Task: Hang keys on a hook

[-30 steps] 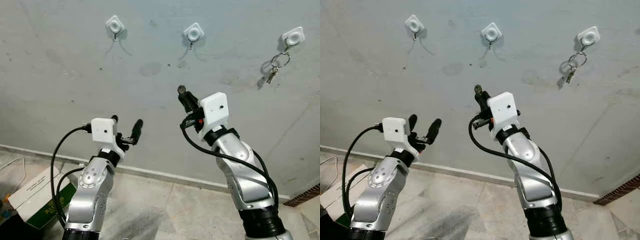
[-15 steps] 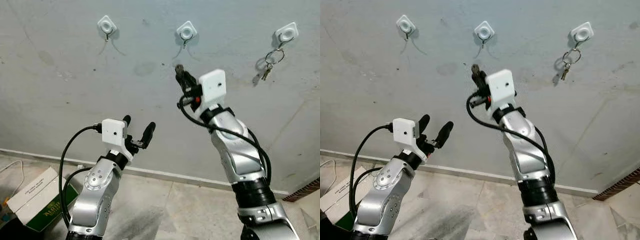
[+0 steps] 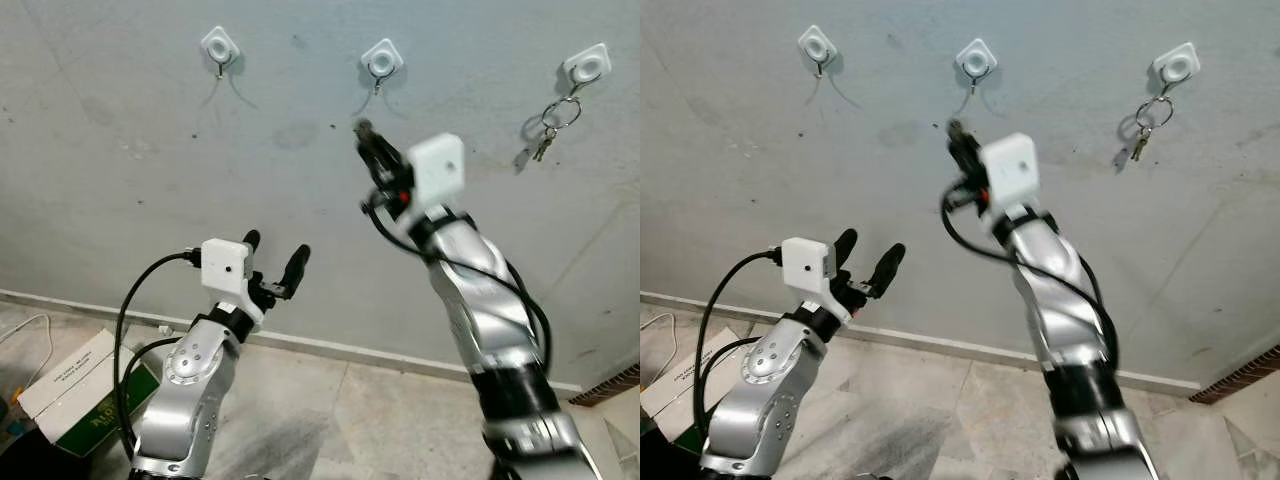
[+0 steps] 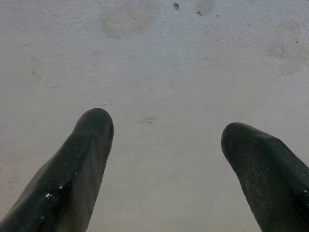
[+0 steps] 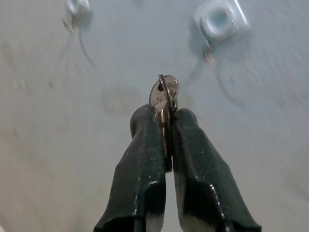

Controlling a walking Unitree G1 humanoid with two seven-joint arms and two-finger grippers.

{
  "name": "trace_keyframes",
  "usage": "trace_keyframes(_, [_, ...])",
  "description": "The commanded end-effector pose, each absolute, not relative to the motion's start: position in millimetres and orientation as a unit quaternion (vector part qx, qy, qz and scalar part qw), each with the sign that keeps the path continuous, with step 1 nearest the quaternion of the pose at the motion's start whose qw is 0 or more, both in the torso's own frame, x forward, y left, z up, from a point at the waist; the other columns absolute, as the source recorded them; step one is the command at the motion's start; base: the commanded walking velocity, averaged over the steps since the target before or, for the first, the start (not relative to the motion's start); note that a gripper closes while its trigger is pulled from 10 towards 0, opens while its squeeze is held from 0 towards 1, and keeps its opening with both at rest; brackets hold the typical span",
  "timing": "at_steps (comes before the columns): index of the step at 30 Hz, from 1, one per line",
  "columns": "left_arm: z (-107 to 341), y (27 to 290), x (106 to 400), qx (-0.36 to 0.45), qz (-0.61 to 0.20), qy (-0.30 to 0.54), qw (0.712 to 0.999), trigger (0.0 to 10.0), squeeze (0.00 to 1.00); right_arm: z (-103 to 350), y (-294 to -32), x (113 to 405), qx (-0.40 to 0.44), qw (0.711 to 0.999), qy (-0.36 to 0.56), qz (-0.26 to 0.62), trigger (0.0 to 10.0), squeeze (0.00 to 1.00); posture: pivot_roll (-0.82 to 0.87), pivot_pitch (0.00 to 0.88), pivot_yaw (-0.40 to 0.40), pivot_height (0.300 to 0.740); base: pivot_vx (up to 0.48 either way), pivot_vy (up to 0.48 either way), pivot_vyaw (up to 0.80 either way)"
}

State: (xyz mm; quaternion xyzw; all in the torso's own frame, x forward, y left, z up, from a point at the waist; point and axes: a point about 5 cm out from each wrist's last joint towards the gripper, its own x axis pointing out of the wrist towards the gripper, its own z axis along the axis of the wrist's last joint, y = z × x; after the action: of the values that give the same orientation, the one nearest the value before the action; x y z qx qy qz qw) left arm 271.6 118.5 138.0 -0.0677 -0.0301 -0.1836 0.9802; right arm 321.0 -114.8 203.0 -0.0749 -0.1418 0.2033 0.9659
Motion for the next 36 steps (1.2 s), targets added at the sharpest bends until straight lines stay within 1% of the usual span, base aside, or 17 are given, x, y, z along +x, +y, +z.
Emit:
trace_keyframes(1, [140.5,124.1,268.0,-0.059,-0.177,-0.036,0.982,10.0,0.00,208.1,-117.6,313.3,-0.080,0.965,-0.150,0.200,10.0,0.00,-0.03,0.097,0.038,0.740,0.000,0.000,0.00])
trace_keyframes(3, [139.0,128.4,263.1,-0.056,-0.174,-0.032,0.983,10.0,0.00,198.6,-130.8,299.6,-0.089,0.969,-0.133,0.186,10.0,0.00,-0.04,0.096,0.043,0.740,0.000,0.000,0.00])
trace_keyframes(4, [139.0,128.4,263.1,-0.056,-0.174,-0.032,0.983,10.0,0.00,198.6,-130.8,299.6,-0.089,0.969,-0.133,0.186,10.0,0.00,-0.04,0.096,0.043,0.740,0.000,0.000,0.00])
trace_keyframes(5, [137.7,131.7,258.7,-0.054,-0.171,-0.030,0.983,10.0,0.00,190.5,-142.8,288.9,-0.095,0.974,-0.117,0.169,10.0,0.00,-0.04,0.097,0.045,0.740,0.000,0.000,0.00])
trace_keyframes(8, [133.7,137.8,252.2,-0.047,-0.160,-0.020,0.986,10.0,0.00,176.5,-159.8,273.5,-0.105,0.980,-0.087,0.145,10.0,0.00,-0.05,0.098,0.049,0.740,0.000,0.000,0.00])
trace_keyframes(12, [127.9,142.8,241.4,-0.050,-0.164,-0.005,0.985,10.0,0.00,161.4,-174.9,255.0,-0.102,0.986,-0.045,0.124,10.0,0.00,-0.05,0.098,0.051,0.740,0.000,0.000,0.00])
trace_keyframes(13, [125.7,145.7,235.9,-0.046,-0.164,0.002,0.985,10.0,0.00,155.5,-178.9,242.9,-0.107,0.986,-0.026,0.123,10.0,0.00,-0.05,0.098,0.052,0.740,0.000,0.000,0.00])
trace_keyframes(20, [123.8,148.0,229.9,-0.048,-0.176,0.011,0.983,10.0,0.00,149.5,-180.7,225.9,-0.105,0.987,0.003,0.119,10.0,0.00,-0.06,0.098,0.052,0.740,0.000,0.000,0.00])
trace_keyframes(34, [128.1,145.9,233.2,-0.053,-0.196,0.006,0.979,10.0,0.00,152.7,-171.1,229.1,-0.095,0.988,0.004,0.121,10.0,0.00,-0.06,0.088,0.051,0.740,0.000,0.000,0.00])
trace_keyframes(36, [127.4,145.1,232.6,-0.055,-0.197,0.007,0.979,10.0,0.00,152.7,-170.6,229.5,-0.096,0.988,0.004,0.122,10.0,0.00,-0.05,0.089,0.051,0.740,0.244,0.000,0.00])
